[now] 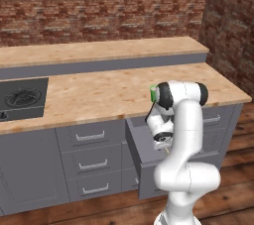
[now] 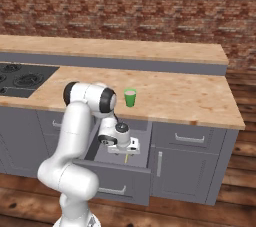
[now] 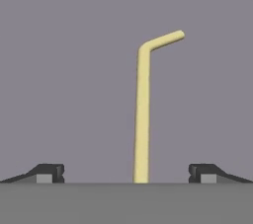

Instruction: Pick up the straw from the right drawer and put it inside the smoothie cup.

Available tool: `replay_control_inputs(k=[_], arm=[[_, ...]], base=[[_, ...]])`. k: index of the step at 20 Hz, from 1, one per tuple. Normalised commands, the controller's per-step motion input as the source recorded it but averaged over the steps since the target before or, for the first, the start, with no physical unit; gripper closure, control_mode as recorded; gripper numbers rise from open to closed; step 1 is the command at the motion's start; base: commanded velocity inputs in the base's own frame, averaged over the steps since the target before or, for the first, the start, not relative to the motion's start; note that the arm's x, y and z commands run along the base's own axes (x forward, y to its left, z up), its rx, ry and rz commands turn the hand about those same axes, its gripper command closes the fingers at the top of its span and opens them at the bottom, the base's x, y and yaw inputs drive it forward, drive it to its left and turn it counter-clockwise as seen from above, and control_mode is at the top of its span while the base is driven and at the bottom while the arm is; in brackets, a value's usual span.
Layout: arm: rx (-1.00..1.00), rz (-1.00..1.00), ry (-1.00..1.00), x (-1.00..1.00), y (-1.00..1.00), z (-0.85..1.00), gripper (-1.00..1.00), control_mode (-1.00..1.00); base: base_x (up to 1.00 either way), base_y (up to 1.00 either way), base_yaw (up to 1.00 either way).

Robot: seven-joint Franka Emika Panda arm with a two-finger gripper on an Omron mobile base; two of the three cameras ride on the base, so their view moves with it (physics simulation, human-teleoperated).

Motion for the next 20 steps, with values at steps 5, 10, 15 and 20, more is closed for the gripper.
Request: replay_control_inputs(k=[5, 10, 15, 20], arm=[[0.0, 0.0, 0.0, 0.21, 0.0, -0.15, -1.0, -1.0], [0.0, 0.0, 0.0, 0.15, 0.0, -0.18, -1.0, -1.0], [0.0, 0.0, 0.0, 0.04, 0.0, -0.26, 1.0, -1.0], [0.0, 0.0, 0.0, 0.0, 0.0, -0.29, 1.0, -1.0]], base=[[0.0, 0.0, 0.0], [0.0, 0.0, 0.0], [0.0, 0.0, 0.0], [0.0, 0.0, 0.0]])
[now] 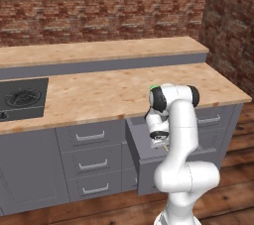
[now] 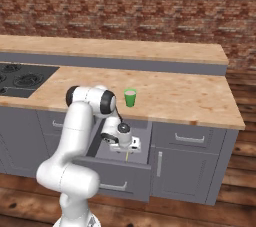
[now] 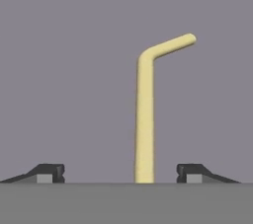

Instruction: Pick up the straw from the right drawer and put it inside the smoothie cup.

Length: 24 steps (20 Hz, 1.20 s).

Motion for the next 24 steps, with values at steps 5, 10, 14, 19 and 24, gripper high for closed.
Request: replay_control_inputs(k=[5, 10, 14, 19, 24], arm=[[0.0, 0.0, 0.0, -0.09, 0.0, -0.28, 1.0, -1.0], [-0.01, 0.05, 0.08, -0.5, 0.02, -0.05, 1.0, -1.0], [-0.06, 0.13, 0.07, -0.54, 0.09, 0.0, 1.0, -1.0], [0.0, 0.11, 0.03, -0.1, 0.0, 0.24, 1.0, -1.0], [0.0, 0.1, -0.01, 0.0, -0.02, 0.62, 1.0, -1.0]], base=[[0.0, 0.0, 0.0], [0.0, 0.0, 0.0], [0.0, 0.0, 0.0], [0.0, 0.0, 0.0], [0.0, 0.0, 0.0]])
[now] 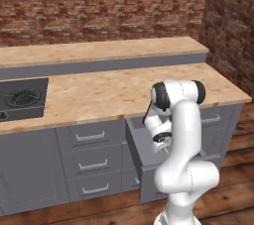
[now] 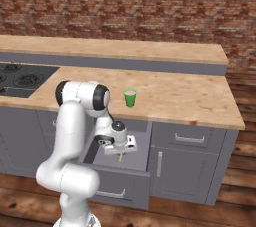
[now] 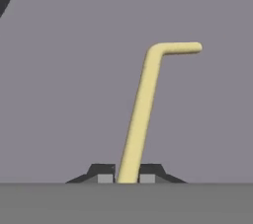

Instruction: Pick up the straw from the right drawer and put it inside the smoothie cup.

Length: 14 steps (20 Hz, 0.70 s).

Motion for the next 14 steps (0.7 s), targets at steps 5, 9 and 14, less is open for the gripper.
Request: replay_control_inputs(k=[5, 9, 14], arm=[[0.0, 0.15, -0.03, -0.09, -0.01, 0.87, 1.0, -1.0], [0.0, 0.15, 0.0, -0.17, -0.06, 1.0, 1.0, -1.0], [0.0, 0.17, 0.0, -0.23, -0.09, 1.0, 1.0, -1.0]], base=[[0.0, 0.0, 0.0], [0.0, 0.0, 0.0], [0.0, 0.0, 0.0]])
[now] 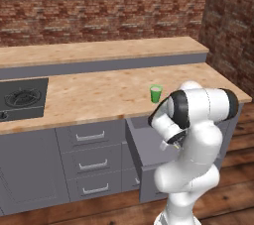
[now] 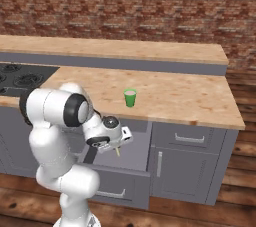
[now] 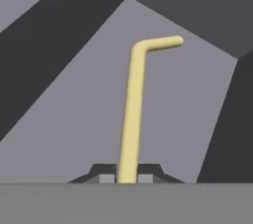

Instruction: Pick up the straw from the right drawer and put it inside the smoothie cup.

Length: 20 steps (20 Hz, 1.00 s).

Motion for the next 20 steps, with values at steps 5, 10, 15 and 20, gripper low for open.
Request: replay_control_inputs(k=[5, 10, 15, 20], arm=[[0.01, 0.17, 0.0, -0.27, -0.14, 1.0, 1.0, -1.0], [0.03, 0.15, 0.0, -0.08, -0.11, 1.0, 1.0, -1.0], [0.04, 0.13, 0.0, 0.0, -0.08, 1.0, 1.0, -1.0], [0.05, 0.11, -0.02, 0.0, 0.0, 1.0, 1.0, -1.0]], base=[[0.0, 0.0, 0.0], [0.0, 0.0, 0.0], [0.0, 0.0, 0.0], [0.0, 0.0, 0.0]])
